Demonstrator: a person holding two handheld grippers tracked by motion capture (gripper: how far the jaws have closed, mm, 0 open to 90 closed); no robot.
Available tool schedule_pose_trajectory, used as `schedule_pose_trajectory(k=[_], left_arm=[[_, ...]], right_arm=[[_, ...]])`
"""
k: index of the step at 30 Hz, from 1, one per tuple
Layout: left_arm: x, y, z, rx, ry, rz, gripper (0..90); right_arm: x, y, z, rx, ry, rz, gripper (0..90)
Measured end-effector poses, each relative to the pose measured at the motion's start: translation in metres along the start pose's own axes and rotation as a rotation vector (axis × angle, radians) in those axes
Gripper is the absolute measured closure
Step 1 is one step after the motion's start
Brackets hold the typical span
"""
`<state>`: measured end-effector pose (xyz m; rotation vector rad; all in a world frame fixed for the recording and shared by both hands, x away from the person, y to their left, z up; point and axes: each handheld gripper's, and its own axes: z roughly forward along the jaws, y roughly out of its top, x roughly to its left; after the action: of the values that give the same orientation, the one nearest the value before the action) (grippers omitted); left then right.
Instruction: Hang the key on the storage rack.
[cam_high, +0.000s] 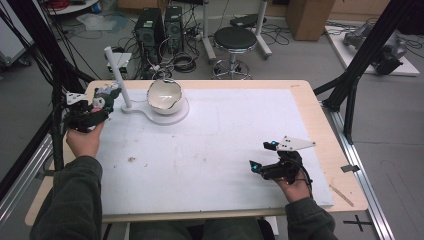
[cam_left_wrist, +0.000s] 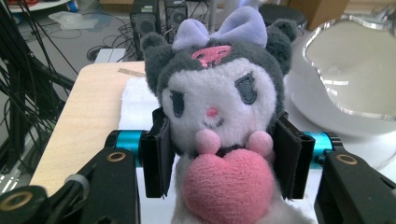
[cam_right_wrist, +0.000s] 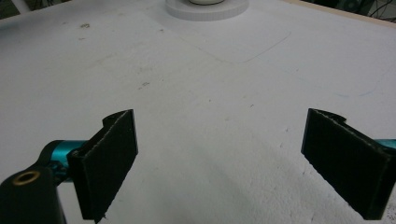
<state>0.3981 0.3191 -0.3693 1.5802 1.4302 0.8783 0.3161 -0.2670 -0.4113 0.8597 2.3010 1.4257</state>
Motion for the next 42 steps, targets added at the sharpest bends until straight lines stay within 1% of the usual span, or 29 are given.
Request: schedule_pose_trajectory(k=[3,9,15,16,17,19,24,27,29,35,40,42], left_arm=[[-0.0024,-0.0008,0.0018,0.011,0.002,0.02,47.0],[-0.0044,-0.0018,0.0047,0.022,0.004,0.03,46.3],[-0.0056,-0.0024,0.0063,0.029,0.003,0.032,44.6],[-0.0059,-0.0025,0.0067,0.03,0.003,0.031,42.5],[-0.0061,-0.0025,0.007,0.033,0.003,0.032,42.5],[-0.0064,-0.003,0.0077,0.043,-0.008,0.034,39.6],[-0.009,-0.0038,0.009,0.05,0.002,0.053,33.1],[-0.0089,-0.0033,0.0085,0.04,0.001,0.047,30.2],[-0.0083,-0.0027,0.0072,0.03,0.002,0.044,30.2],[-0.007,-0.0024,0.0055,0.034,-0.003,0.046,30.3],[-0.0088,-0.002,0.0045,0.025,-0.012,0.048,30.7],[-0.0096,-0.002,0.004,0.029,-0.016,0.052,30.7]], right_arm=[[0.0002,0.0,0.0,0.002,0.0,0.003,9.6],[0.0001,-0.0001,0.0002,0.003,-0.001,0.002,9.6],[-0.0003,-0.0002,0.0,0.002,0.001,0.001,9.6],[-0.0001,-0.0001,-0.0002,0.001,0.002,0.004,9.6],[-0.0001,-0.0001,-0.0002,0.001,0.002,0.004,9.6],[-0.0005,-0.0001,-0.0002,-0.001,0.002,0.0,9.6],[0.0002,0.0,-0.0005,0.0,0.004,0.002,9.6],[0.0002,0.0001,-0.0005,-0.003,0.001,0.0,9.6],[0.0002,0.0001,-0.0006,-0.003,0.001,0.0,9.6],[0.0009,0.0002,-0.0004,0.002,0.006,0.006,9.6],[0.0009,0.0003,-0.0003,0.001,0.007,0.005,9.6],[0.0009,0.0003,-0.0003,0.002,0.007,0.005,9.6]])
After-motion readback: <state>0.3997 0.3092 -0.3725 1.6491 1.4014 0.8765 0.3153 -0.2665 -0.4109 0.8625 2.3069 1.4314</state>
